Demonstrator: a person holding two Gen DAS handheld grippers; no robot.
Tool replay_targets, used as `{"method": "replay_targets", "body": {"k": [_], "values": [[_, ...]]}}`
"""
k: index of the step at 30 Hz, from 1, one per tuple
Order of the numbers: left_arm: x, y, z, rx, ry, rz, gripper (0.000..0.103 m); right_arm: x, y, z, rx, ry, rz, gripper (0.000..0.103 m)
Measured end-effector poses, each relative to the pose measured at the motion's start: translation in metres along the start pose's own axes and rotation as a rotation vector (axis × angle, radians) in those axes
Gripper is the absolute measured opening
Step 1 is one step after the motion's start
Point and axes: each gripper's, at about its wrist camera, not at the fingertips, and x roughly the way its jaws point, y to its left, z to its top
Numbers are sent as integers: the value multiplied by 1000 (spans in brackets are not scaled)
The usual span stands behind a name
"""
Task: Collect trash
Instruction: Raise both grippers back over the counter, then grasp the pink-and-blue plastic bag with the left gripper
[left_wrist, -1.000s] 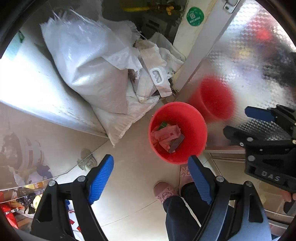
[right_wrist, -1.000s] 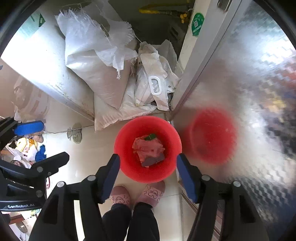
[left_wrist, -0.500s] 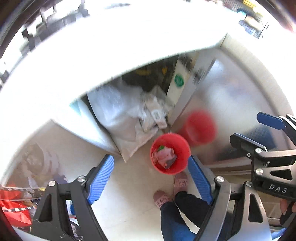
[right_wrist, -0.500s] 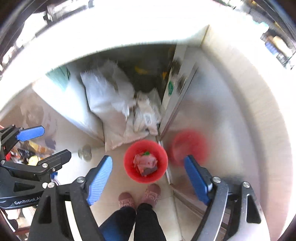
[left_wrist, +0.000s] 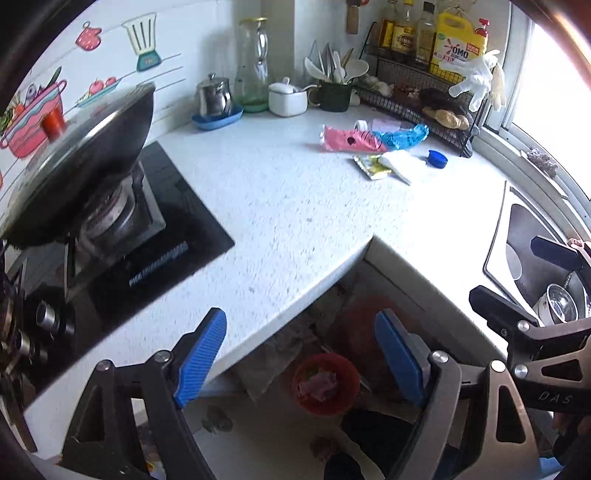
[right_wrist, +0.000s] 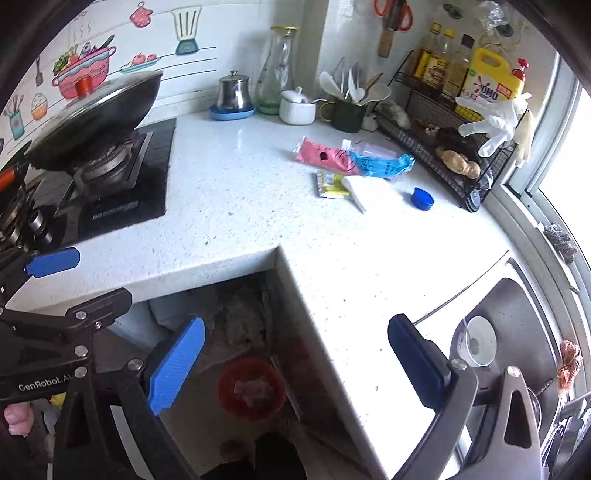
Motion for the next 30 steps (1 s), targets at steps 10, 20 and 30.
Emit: {"method": "replay_targets", "body": {"k": [10,20,30], "values": [[38,-42,95,136,-18,-39,82,23,-55,54,100,-39,-45,102],[101,-70,174,182,47,-78,82,74,-107,106,175,26,-4,102],[170,-86,236,293,135,-153,81,122,-134,143,222,81,-6,102]]}}
